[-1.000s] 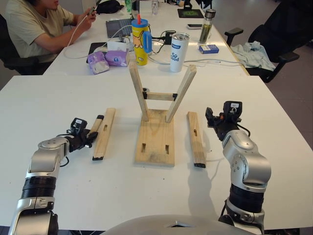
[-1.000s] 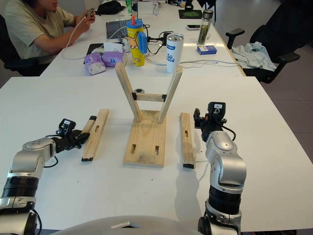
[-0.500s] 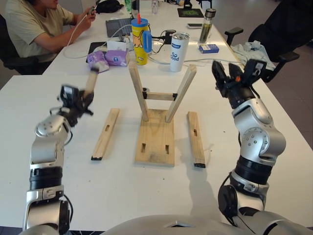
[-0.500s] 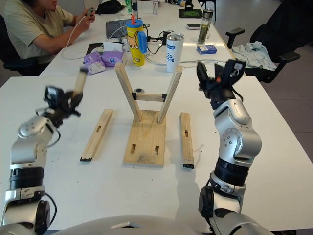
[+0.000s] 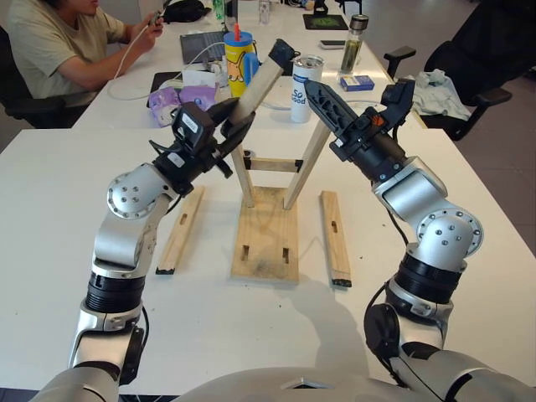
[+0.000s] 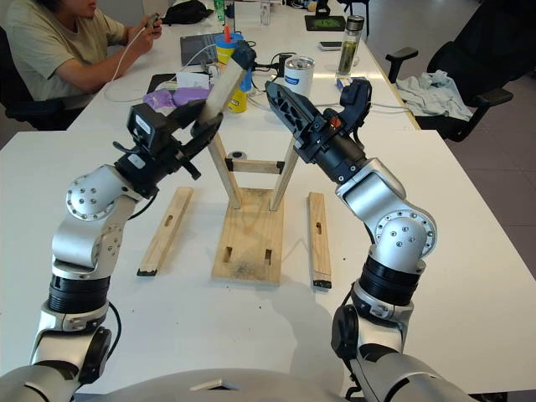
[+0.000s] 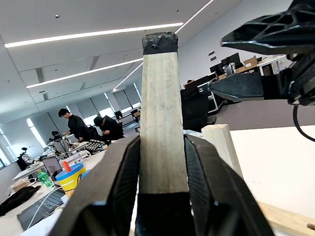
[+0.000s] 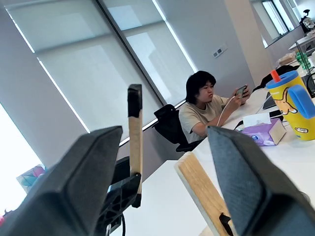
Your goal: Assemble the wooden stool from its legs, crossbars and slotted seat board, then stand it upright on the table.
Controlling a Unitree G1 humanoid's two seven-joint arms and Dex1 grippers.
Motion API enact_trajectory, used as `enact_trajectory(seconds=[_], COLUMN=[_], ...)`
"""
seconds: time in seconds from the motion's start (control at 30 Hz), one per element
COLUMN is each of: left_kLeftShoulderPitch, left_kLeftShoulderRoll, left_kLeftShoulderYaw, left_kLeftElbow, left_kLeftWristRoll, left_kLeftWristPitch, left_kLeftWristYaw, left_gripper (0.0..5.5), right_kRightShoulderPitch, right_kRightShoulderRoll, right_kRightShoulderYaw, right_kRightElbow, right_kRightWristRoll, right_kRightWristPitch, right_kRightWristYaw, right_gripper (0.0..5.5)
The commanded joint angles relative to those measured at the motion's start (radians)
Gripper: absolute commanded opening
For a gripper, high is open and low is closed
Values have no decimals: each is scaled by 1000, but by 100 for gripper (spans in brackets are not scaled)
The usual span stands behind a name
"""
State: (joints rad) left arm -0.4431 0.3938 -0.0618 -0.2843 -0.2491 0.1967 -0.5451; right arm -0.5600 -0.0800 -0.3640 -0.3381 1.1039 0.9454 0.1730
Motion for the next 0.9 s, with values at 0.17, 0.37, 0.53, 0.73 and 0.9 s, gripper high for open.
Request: enact_trajectory(seconds=[0.17,0.37,0.53,0.73,0.9], left_kLeftShoulderPitch=[8,26,32,44,52], left_kLeftShoulderRoll=[-25,-33,-35,-43,-39], left_kLeftShoulderYaw=[-66,-103,-108,-125,-128], left_kLeftElbow=[-48,-60,-67,-77,-83], left_kLeftWristRoll=[48,79,92,126,133], left_kLeftWristPitch=[8,13,22,29,37], left_kLeftWristYaw=[9,8,14,31,32], left_gripper=[131,131,131,131,131], right_kRightShoulderPitch=[-9,-24,-22,-11,-8], right_kRightShoulderRoll=[-6,-12,-42,-74,-92], right_kRightShoulderYaw=[-12,-15,12,53,69], right_kRightElbow=[31,67,74,78,82], right_kRightWristRoll=[171,286,322,327,327], right_kRightWristPitch=[-19,-57,-66,-70,-80], right_kRightWristYaw=[-116,-184,-206,-212,-217], right_gripper=[318,318,249,156,80])
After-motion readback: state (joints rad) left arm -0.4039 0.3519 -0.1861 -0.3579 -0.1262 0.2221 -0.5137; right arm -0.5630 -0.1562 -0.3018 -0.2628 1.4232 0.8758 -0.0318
